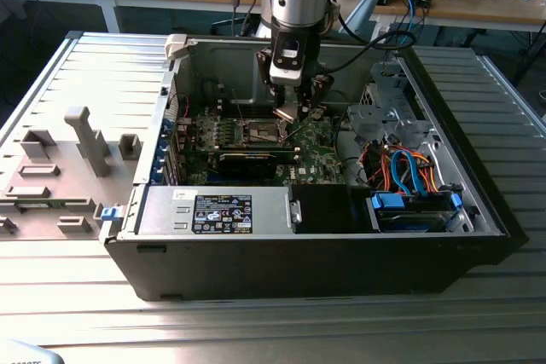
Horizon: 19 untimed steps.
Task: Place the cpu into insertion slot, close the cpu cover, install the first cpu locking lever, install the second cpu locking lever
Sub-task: 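Place the cpu into insertion slot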
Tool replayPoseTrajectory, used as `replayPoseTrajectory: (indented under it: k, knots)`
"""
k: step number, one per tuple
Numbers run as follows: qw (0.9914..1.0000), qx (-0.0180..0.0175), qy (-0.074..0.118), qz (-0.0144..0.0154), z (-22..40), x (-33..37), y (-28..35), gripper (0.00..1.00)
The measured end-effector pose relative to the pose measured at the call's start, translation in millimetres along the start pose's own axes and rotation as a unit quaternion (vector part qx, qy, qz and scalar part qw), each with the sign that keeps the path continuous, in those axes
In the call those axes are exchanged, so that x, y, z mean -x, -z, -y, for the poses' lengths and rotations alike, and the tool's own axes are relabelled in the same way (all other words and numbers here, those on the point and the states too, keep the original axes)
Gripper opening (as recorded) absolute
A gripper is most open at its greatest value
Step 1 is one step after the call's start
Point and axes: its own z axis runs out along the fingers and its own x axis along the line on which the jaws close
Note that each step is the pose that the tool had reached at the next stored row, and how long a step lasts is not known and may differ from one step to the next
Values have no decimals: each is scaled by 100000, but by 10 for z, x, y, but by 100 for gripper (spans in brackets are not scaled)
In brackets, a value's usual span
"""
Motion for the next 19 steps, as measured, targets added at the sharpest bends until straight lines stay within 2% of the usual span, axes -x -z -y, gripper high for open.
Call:
replayPoseTrajectory:
  k: [10,19]
  knots:
    - [99993,-52,-1183,28,0,0,0,54]
    - [99988,-68,-1515,38,0,0,0,54]
